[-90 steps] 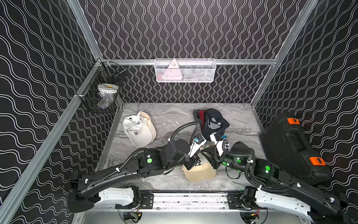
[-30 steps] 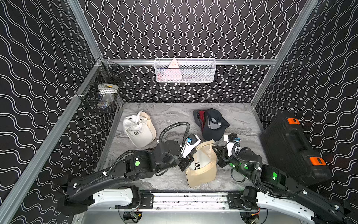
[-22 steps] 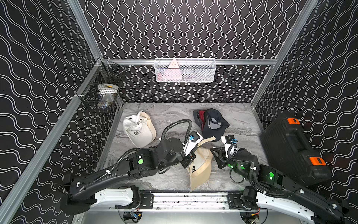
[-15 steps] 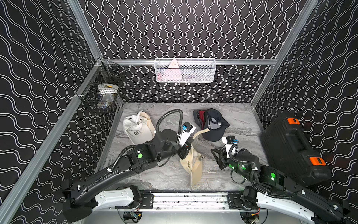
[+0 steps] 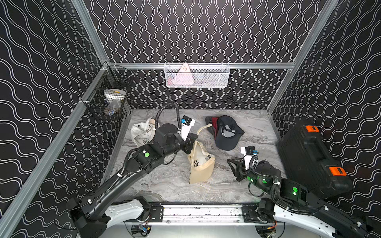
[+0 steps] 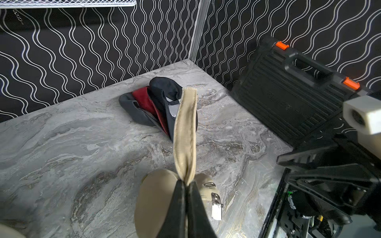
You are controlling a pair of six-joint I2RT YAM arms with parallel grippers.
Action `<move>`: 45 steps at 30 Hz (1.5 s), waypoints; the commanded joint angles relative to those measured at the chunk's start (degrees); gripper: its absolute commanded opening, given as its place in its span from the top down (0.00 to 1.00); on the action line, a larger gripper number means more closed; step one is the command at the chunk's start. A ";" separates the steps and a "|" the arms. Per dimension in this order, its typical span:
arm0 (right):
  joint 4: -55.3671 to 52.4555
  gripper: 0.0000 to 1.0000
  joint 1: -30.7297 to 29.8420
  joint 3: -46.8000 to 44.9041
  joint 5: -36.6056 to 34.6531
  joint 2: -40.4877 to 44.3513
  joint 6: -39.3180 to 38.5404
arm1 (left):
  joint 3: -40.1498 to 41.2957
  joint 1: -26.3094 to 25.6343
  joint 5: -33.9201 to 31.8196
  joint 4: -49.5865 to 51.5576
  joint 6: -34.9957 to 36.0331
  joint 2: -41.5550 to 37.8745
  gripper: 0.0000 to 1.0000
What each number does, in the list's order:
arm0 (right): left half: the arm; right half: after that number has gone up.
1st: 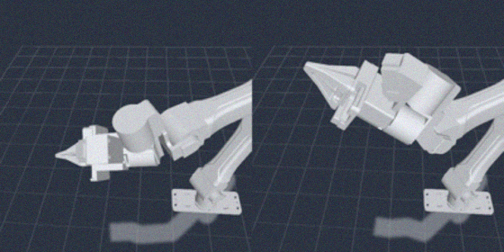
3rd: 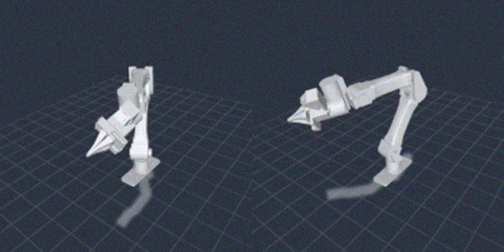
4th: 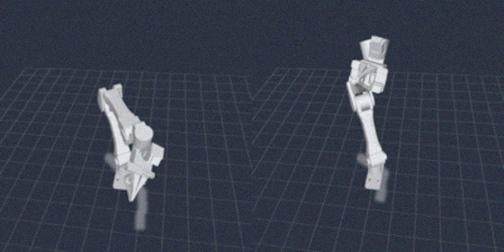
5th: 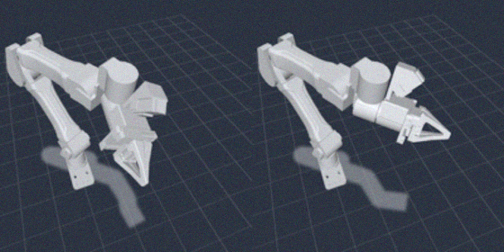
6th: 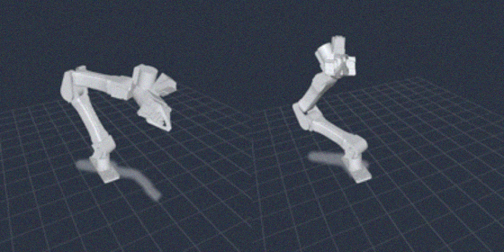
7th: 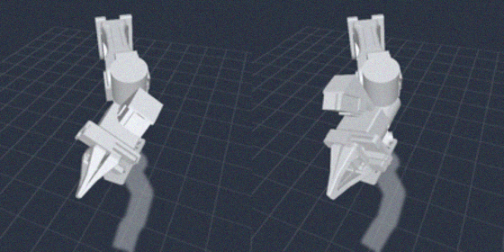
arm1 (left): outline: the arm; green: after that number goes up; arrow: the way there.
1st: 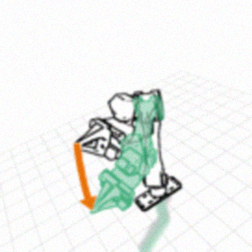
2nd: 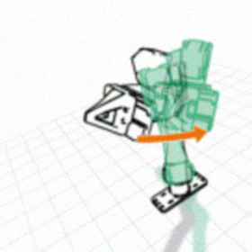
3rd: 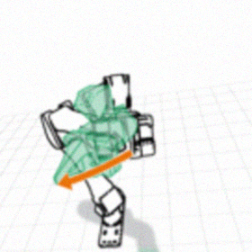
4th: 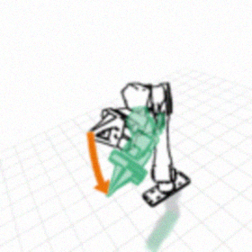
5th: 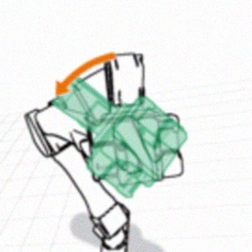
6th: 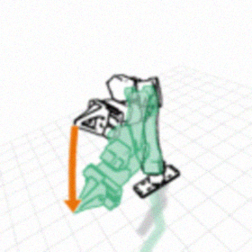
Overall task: Open the adjustable buckle of the baseball cap
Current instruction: Place the baseball cap on the baseball cap.
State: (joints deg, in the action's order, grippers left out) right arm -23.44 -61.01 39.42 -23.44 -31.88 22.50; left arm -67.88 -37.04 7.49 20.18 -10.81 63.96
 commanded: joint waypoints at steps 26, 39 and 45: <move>-3.29 0.66 0.01 1.01 -3.12 2.48 -0.77 | -9.44 28.10 9.63 -0.19 -1.56 5.69 1.00; -3.52 0.65 0.01 2.92 -1.84 1.19 -1.03 | -9.97 37.61 1.42 1.06 -8.27 6.14 1.00; -3.53 0.65 0.00 2.50 -1.87 2.11 -1.06 | -12.97 40.34 -1.95 3.61 -7.13 7.78 1.00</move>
State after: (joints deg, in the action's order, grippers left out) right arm -26.72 -61.01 41.74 -25.12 -29.76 21.43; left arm -79.59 2.17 8.45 23.27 -17.89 70.91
